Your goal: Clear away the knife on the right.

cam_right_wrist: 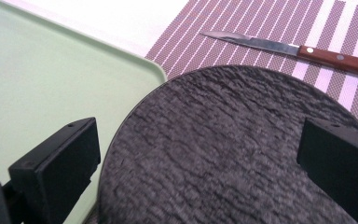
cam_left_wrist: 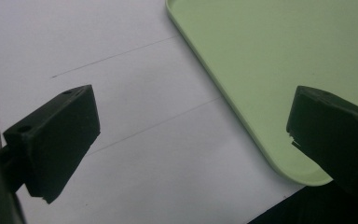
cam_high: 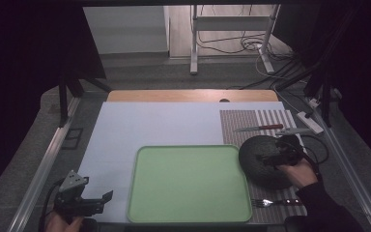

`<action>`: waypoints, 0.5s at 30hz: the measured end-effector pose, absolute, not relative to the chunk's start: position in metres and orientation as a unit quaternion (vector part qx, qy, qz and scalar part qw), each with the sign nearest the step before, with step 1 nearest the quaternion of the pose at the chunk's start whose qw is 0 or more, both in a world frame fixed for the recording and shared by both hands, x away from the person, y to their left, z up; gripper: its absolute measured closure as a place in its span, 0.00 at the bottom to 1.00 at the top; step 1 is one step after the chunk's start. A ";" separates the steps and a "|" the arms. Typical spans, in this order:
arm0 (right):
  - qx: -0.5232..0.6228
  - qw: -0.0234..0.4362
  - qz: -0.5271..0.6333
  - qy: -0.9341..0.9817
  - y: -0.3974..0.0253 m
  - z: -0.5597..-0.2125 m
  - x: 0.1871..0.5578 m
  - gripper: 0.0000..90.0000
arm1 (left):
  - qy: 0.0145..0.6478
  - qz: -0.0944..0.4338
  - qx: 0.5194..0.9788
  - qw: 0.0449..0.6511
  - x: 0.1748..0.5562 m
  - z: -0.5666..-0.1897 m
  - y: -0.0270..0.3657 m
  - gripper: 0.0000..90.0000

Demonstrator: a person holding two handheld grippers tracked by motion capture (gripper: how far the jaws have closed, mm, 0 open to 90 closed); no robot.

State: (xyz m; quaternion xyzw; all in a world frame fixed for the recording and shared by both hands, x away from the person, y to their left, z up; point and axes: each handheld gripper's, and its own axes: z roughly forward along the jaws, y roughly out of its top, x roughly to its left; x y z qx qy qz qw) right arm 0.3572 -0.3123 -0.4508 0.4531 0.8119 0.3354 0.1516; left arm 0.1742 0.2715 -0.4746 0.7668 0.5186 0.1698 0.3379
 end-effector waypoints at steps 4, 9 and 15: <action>0.456 0.154 0.333 0.811 -0.310 -0.453 0.365 0.00 | 0.519 0.170 0.767 0.337 0.174 -0.475 0.272 0.03; 0.459 0.152 0.329 0.811 -0.308 -0.456 0.378 0.00 | 0.519 0.171 0.767 0.337 0.174 -0.475 0.271 0.03; 0.464 0.151 0.326 0.809 -0.307 -0.458 0.394 0.00 | 0.519 0.171 0.767 0.337 0.174 -0.475 0.271 0.03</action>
